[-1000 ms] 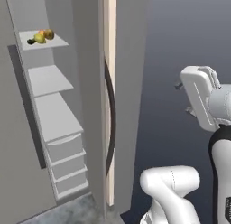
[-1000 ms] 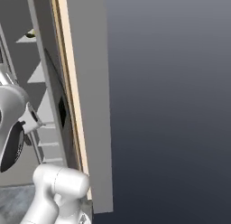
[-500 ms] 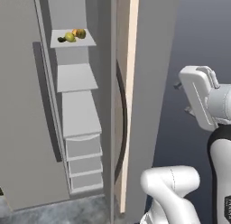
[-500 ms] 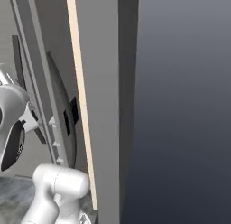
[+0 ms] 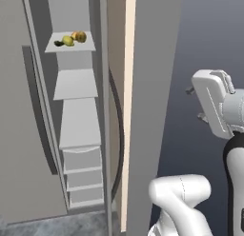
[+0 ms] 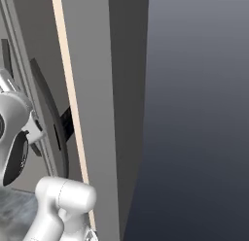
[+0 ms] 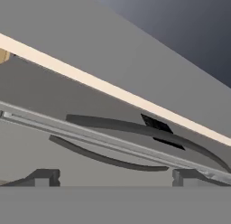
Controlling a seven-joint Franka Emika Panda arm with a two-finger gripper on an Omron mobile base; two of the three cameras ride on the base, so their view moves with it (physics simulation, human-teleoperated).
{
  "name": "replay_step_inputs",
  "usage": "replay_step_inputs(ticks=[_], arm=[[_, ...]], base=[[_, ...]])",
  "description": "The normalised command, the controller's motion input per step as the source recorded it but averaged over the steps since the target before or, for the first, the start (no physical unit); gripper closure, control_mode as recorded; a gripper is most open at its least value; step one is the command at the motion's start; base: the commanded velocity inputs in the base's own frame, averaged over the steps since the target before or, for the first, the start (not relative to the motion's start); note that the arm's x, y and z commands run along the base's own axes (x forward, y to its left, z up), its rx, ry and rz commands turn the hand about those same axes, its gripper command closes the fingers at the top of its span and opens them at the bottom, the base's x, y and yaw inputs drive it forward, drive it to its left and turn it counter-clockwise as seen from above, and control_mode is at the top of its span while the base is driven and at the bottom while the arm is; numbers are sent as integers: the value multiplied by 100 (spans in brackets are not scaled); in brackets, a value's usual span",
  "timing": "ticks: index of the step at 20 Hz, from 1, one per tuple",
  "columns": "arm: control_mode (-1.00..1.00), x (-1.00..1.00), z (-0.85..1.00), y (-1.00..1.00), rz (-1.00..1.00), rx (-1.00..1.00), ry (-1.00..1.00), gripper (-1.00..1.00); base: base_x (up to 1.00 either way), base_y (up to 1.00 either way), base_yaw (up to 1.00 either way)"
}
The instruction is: Take the mango and lemon from the second highest rack and move them to the highest rack where the squashs are located, to maximize freezer space. Close the freezer door after rearranging.
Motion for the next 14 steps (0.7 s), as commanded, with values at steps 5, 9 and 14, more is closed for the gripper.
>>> replay_step_inputs(ticks=[5, 9, 14], arm=[[100, 0, 0, 0, 0, 0, 0, -100], [100, 0, 0, 0, 0, 0, 0, -100], [100, 0, 0, 0, 0, 0, 0, -100]], base=[[62, -10, 17], [68, -10, 26], [38, -7, 29]])
